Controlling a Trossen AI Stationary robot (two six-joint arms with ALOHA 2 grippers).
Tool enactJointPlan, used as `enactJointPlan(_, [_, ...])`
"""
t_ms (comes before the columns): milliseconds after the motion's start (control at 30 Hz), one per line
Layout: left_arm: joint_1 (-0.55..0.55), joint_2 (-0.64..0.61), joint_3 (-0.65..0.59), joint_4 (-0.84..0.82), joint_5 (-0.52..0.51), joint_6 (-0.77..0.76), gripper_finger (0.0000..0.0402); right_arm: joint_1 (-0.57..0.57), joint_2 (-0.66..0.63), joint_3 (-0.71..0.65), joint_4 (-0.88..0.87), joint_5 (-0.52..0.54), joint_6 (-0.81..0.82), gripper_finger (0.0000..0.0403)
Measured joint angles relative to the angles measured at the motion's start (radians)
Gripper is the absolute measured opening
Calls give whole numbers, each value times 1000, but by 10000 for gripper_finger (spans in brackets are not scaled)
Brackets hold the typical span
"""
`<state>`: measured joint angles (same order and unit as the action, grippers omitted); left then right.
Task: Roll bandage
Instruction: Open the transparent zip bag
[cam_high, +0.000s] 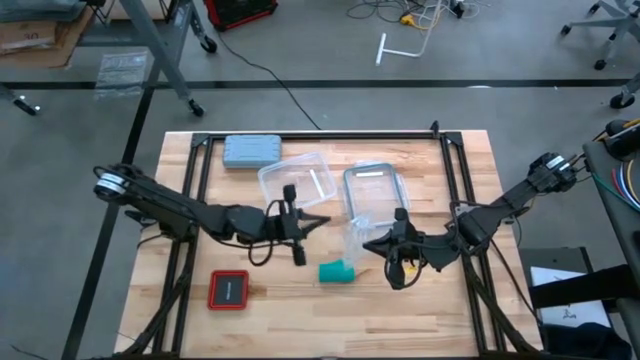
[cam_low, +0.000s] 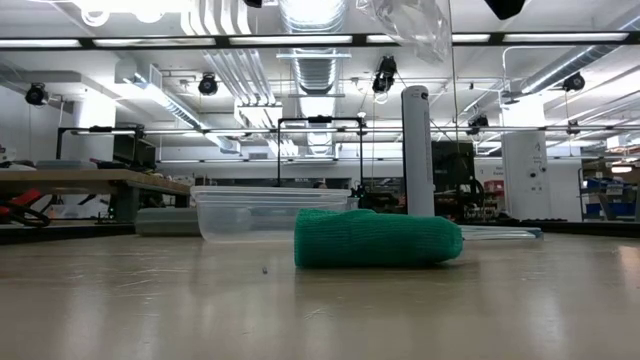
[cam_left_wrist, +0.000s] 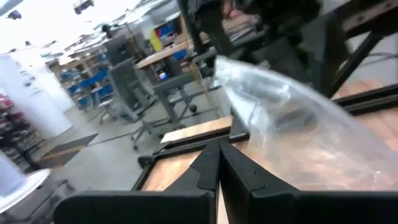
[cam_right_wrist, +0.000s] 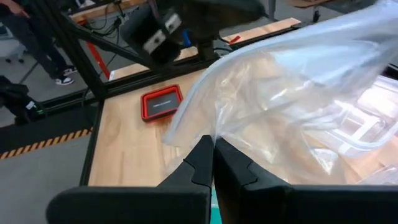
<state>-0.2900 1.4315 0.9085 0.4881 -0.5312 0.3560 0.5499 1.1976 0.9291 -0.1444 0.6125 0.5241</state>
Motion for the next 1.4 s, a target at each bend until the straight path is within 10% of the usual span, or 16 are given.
enactJointPlan(233, [-2, -24, -6, -17, 284, -2, 22, 0, 0, 0, 4, 0, -1, 0])
enactJointPlan(767, [3, 177, 136, 11, 182, 57, 224, -9, 14, 0, 11, -45, -1, 0])
enactJointPlan(1000, [11, 258, 213, -26, 190, 89, 171, -10, 14, 0, 24, -78, -9, 0])
enactJointPlan(1167, [11, 282, 240, -76, 201, 121, 28, -13, 14, -1, 30, -82, -12, 0])
enactJointPlan(1400, [9, 262, 227, -115, 118, 126, 1, -12, 13, -1, 7, -80, -4, 0])
